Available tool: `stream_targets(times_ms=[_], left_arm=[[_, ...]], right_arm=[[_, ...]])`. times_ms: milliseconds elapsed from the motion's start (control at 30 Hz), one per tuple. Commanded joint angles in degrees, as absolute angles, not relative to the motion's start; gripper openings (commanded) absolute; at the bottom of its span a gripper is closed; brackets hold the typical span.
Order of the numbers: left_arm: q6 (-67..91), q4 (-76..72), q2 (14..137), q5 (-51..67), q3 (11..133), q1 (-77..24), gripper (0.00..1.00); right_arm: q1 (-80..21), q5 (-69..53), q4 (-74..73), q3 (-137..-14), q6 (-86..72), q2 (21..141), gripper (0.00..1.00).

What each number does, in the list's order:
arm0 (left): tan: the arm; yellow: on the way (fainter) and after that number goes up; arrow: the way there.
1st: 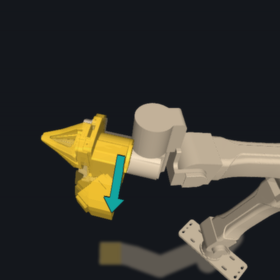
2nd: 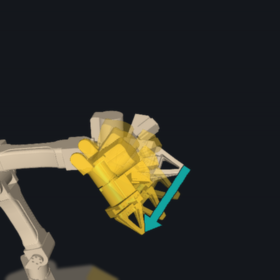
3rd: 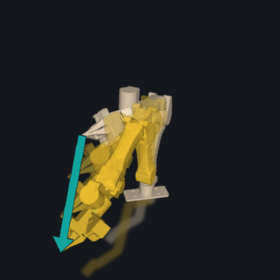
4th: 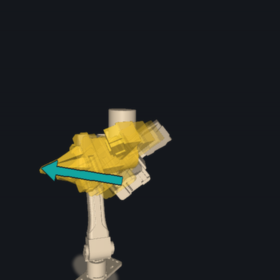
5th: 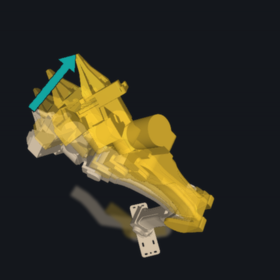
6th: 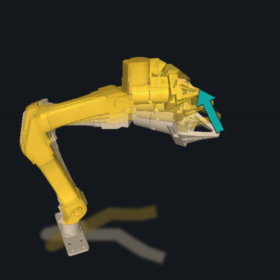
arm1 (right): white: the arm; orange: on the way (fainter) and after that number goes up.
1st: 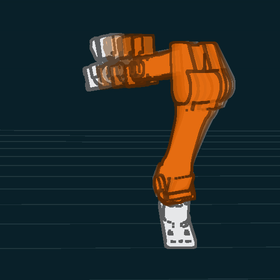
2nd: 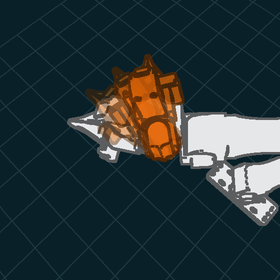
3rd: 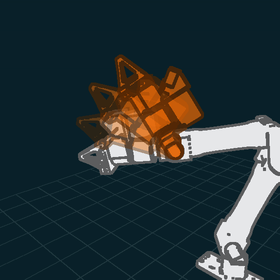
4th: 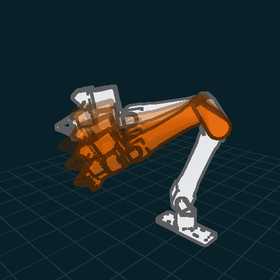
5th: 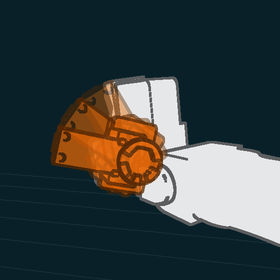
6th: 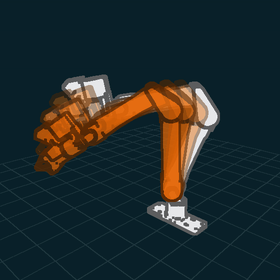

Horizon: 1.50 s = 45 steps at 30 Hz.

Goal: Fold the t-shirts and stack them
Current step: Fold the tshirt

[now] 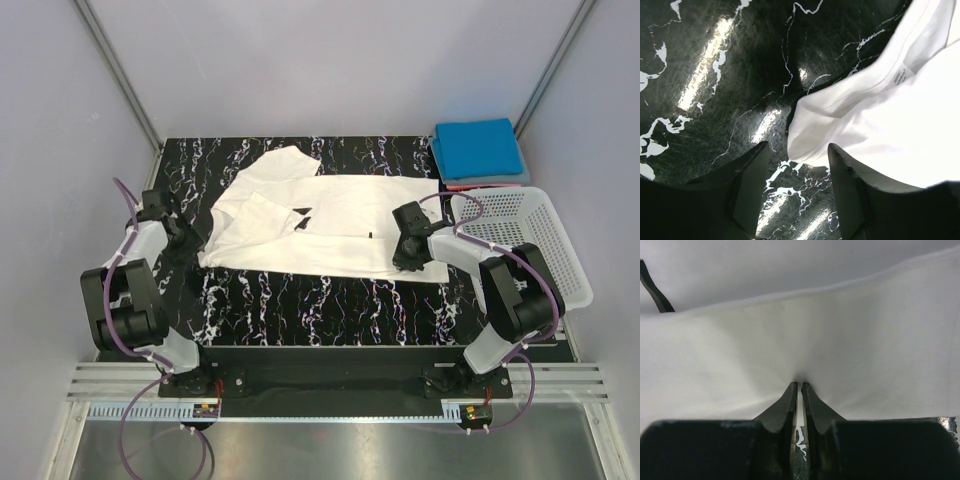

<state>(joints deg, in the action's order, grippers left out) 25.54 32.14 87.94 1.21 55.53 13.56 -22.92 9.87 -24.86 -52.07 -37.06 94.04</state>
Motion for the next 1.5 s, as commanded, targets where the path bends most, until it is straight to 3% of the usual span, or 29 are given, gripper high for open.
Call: stream_targets(times_ms=[0, 400, 500, 567, 733, 1100, 1200, 1233, 1300, 1467], left_arm=[[27.6, 30.2, 89.1, 2.1, 57.7, 14.3, 0.53], [27.4, 24.8, 95.9, 4.0, 55.9, 14.8, 0.38], [27.8, 25.8, 97.6, 2.0, 56.6, 14.8, 0.21], [27.9, 28.7, 98.8, -1.9, 58.2, 14.9, 0.0], [28.2, 33.0, 97.3, -16.2, 61.9, 14.9, 0.0], [27.5, 40.0, 99.3, -21.8, 63.4, 14.7, 0.0], [27.9, 40.3, 97.2, -22.2, 62.3, 14.8, 0.25], [27.9, 40.4, 96.6, -21.5, 61.9, 14.8, 0.43], [27.0, 40.5, 94.2, -20.6, 61.4, 14.7, 0.53], [23.3, 42.9, 90.2, -19.7, 61.1, 14.4, 0.62]], right_arm=[[-22.4, 12.3, -27.9, -52.0, -35.6, 94.8, 0.15], [-22.3, 12.8, -28.5, -53.3, -35.3, 94.3, 0.14], [-22.4, 13.3, -29.2, -53.6, -35.6, 94.2, 0.15], [-22.4, 14.1, -30.2, -53.7, -35.9, 94.4, 0.14], [-22.4, 14.0, -31.0, -52.2, -35.9, 93.8, 0.14], [-25.3, 8.0, -28.8, -45.4, -38.9, 85.9, 0.14], [-26.2, 7.2, -28.6, -42.7, -40.6, 83.6, 0.14], [-26.5, 6.3, -28.0, -42.3, -40.8, 82.8, 0.14], [-26.8, 5.9, -27.9, -41.9, -41.1, 82.0, 0.16], [-26.8, 7.2, -32.9, -46.1, -40.3, 79.2, 0.19]])
